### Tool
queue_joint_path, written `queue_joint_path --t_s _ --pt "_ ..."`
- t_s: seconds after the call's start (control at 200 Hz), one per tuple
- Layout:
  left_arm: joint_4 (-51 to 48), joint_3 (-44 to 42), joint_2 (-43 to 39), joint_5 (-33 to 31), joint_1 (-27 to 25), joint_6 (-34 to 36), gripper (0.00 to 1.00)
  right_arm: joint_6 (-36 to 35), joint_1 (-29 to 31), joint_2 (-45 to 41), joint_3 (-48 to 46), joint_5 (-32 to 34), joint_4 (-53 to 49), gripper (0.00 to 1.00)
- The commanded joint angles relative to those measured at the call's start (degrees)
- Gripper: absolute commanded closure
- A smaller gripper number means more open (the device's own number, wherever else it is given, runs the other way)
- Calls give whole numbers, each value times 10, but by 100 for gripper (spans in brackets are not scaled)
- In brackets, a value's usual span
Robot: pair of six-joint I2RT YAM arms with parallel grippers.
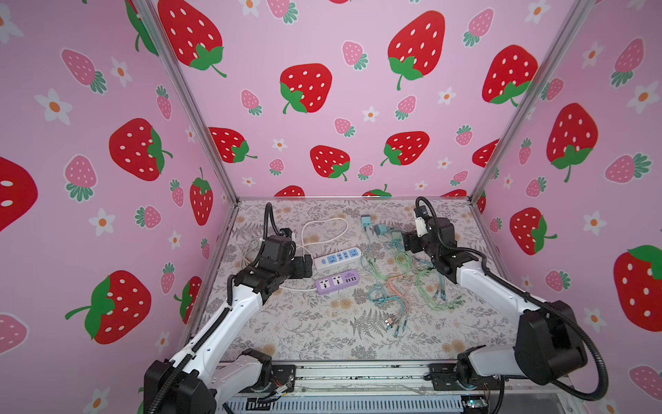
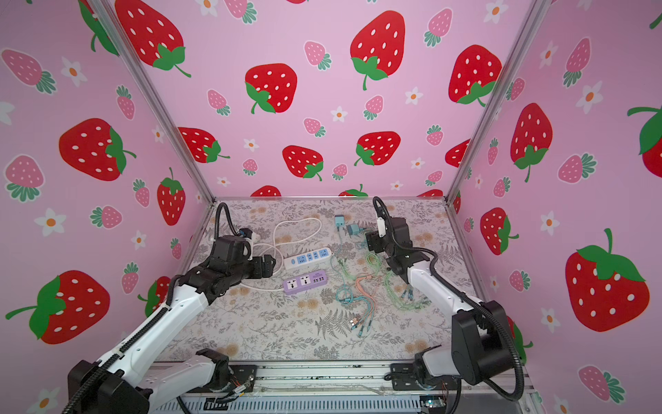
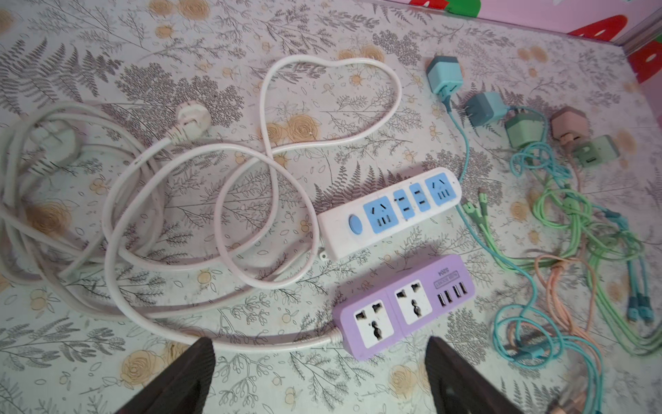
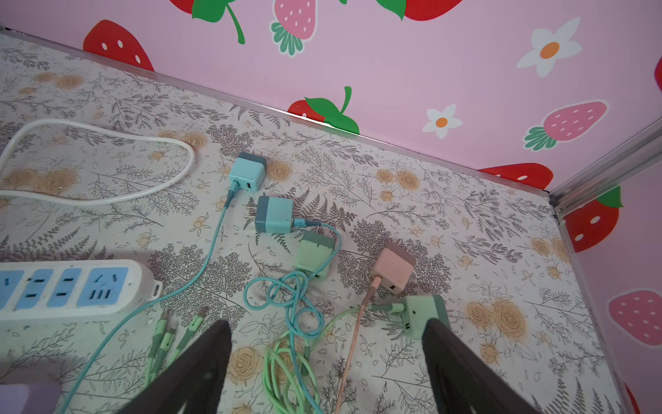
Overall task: Insert the plug
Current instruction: 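Reach the right gripper down to the pink charger while the left arm moves forward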
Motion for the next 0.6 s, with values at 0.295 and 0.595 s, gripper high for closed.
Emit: queue_joint_path --t_s 0.295,0.595 --pt "-70 -9 -83 57 -26 -52 9 17 3 75 69 3 -69 19" --pt "-115 -14 -144 58 -26 -50 10 80 -26 146 114 44 -88 24"
